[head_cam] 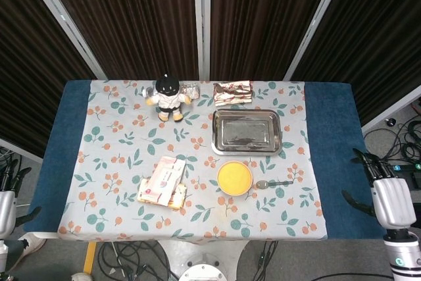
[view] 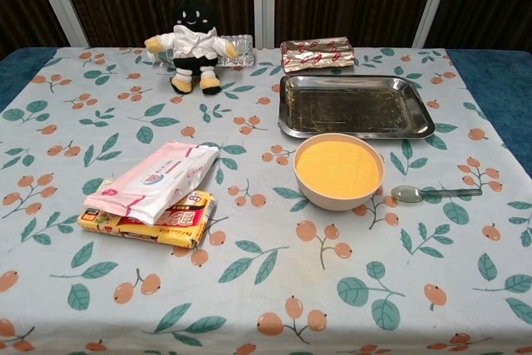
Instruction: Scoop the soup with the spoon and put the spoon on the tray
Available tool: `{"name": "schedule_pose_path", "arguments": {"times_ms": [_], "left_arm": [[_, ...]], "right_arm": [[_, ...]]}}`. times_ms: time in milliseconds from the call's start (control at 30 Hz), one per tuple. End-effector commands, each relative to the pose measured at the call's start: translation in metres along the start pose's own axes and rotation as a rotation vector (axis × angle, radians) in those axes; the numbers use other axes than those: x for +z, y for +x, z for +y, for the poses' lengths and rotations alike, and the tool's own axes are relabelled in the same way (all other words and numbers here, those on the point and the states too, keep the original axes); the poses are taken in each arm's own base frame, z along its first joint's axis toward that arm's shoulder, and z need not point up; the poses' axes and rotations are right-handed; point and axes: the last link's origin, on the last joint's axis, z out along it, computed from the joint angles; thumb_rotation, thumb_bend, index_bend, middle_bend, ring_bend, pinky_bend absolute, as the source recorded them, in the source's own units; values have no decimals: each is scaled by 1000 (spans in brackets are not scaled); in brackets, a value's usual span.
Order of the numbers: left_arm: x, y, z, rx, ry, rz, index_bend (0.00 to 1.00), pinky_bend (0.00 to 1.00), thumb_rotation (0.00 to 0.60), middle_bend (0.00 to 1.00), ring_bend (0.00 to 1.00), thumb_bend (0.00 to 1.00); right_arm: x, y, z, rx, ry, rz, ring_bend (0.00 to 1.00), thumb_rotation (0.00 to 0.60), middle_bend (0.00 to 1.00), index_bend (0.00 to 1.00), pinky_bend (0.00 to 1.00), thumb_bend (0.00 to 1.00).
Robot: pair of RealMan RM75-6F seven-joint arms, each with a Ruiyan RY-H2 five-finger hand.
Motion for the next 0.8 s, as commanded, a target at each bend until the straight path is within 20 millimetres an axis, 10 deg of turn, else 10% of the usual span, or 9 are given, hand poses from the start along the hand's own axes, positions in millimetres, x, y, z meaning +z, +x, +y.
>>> {"name": "schedule_pose_path", "arguments": {"times_ms": [33,267,800], "left_arm": [[0,0,-1,0,1,0,236,113,600,122,102,65],[-1,-3,-3,-2,11,-14,236,114,600,122,102,65],[1,-13,-8,-13,19,-42,236,114,600,122,102,65]], "right_arm": [[21,-10,-14,-26,51,-56,689,600,654,285,839,101],[55,-51,-33,-48,110,-235,990,600,943,421,1000,128],[86,-149,-41,-104,83,-571,1000,600,994,418,1000,162]]}}
